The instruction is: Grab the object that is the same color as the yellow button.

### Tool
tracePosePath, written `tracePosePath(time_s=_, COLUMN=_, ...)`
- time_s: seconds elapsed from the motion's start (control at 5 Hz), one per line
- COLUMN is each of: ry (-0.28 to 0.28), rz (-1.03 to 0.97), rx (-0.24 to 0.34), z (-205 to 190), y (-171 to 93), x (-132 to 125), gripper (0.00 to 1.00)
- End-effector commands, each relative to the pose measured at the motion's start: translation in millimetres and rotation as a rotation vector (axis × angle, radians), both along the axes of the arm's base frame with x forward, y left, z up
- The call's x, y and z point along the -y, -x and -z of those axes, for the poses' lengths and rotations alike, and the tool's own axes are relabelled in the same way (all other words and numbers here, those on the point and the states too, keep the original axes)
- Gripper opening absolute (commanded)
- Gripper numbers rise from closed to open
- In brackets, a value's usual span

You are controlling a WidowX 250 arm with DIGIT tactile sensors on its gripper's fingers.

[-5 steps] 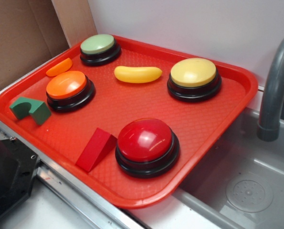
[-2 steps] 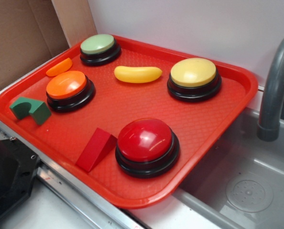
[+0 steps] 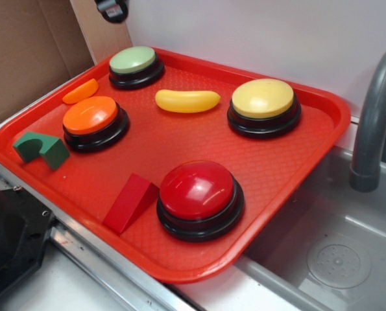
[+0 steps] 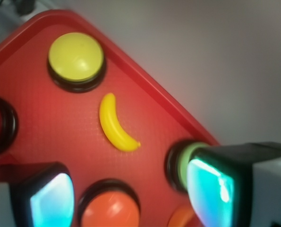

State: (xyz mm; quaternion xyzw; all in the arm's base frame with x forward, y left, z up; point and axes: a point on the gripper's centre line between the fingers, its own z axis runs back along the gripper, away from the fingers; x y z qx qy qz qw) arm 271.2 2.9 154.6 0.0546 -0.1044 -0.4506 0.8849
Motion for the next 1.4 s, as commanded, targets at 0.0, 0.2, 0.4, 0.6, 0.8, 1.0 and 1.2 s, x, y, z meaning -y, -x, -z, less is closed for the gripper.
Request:
tracePosePath(time_s=0.0, ry=-0.017, rz=0.151, rx=-0.139, z=55.5, y=-9.6, x=19.5, gripper=1.0)
tracePosePath(time_s=0.2, ry=-0.06, rz=0.146, rx=-0.169, z=81.8, y=-15.3, x=20.9, gripper=1.0)
tracePosePath(time_s=0.4, ry=-0.062, rz=0.141, rx=-0.188, z=101.3, y=-22.0, x=24.6, gripper=1.0)
tracePosePath(time_s=0.6, ry=-0.076, rz=0.133, rx=-0.216, z=127.7, y=-7.0, x=31.3, gripper=1.0)
tracePosePath(time_s=0.8, ry=-0.084, rz=0.113, rx=-0.215, z=128.9, y=-26.3, x=34.9, gripper=0.0)
tracePosePath(time_s=1.0, ry=-0.087, rz=0.089, rx=-0.204, z=133.7, y=-21.2, x=35.5, gripper=0.0)
tracePosePath(time_s=1.2, ry=-0.096, rz=0.075, rx=-0.205, z=133.6, y=-21.2, x=35.9, gripper=0.0)
